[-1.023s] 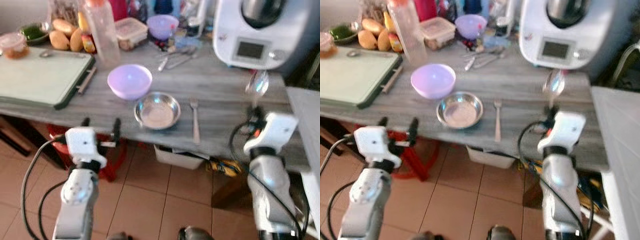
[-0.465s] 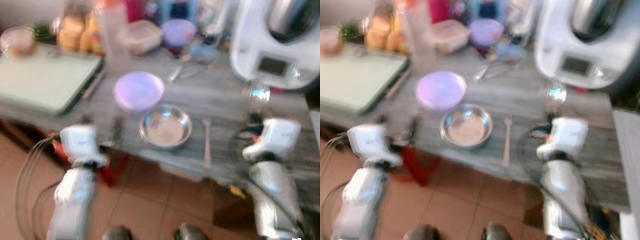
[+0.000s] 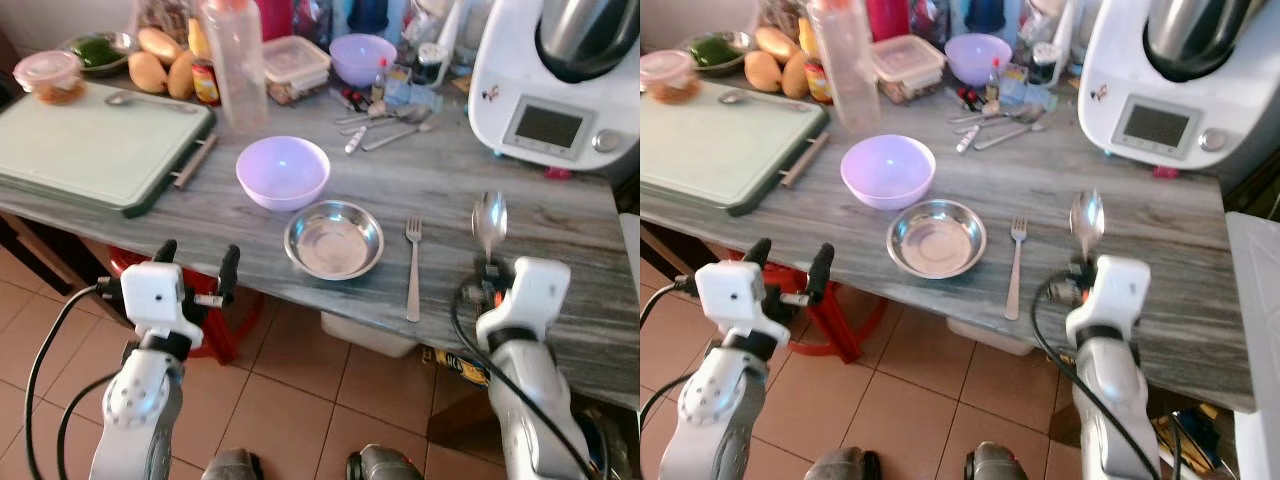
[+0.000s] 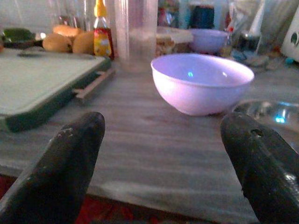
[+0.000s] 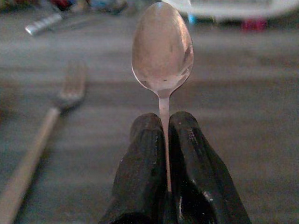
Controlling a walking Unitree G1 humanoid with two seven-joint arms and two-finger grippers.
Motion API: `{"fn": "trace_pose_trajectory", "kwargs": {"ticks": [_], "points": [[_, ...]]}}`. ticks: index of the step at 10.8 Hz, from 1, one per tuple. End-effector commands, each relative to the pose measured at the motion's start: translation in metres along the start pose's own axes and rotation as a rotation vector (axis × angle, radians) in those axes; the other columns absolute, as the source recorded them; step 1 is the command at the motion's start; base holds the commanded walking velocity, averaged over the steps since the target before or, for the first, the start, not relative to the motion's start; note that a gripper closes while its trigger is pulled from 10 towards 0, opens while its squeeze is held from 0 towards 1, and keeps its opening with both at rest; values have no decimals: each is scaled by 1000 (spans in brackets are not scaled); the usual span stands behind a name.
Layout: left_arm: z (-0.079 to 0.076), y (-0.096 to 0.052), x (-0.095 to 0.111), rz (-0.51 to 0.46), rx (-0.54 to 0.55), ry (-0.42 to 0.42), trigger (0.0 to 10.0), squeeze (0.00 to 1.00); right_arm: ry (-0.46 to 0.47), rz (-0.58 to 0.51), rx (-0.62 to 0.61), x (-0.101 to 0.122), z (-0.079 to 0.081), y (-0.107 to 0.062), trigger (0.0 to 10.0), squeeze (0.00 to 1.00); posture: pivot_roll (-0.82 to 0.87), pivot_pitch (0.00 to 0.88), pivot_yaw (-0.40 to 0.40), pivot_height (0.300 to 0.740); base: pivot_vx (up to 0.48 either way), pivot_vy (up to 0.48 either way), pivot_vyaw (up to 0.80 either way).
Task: Setting the table
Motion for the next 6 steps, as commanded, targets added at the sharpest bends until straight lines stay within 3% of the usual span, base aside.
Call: {"fn": "trace_pose_trajectory", "kwargs": {"ticks": [1, 2, 6], "points": [[-3, -2, 1, 11, -19, -1, 10000, 0, 27, 11, -7, 2, -2, 0, 10000, 0, -19, 166, -5, 740, 0, 0, 0], [-6, -1, 1, 13, -37, -19, 10000, 0, 70, 76, 4, -9, 1, 3, 10000, 0, -18, 166, -5, 740, 0, 0, 0], [-8, 1, 3, 10, -52, -22, 10000, 0, 156, 114, 72, -8, 17, 11, 10000, 0, -13, 167, -6, 740, 0, 0, 0]]}}
Point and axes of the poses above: a point about 5 cm out from each wrist's last joint towards the gripper, its own y axis pointing out of the wrist towards the gripper, its own x axis along the axis of the wrist's last joint, z = x × y, the point moved 4 cm from there along y, pointing out of the wrist towards the gripper, and after that the axes turned 13 degrees about -y, right-handed, at the moved point
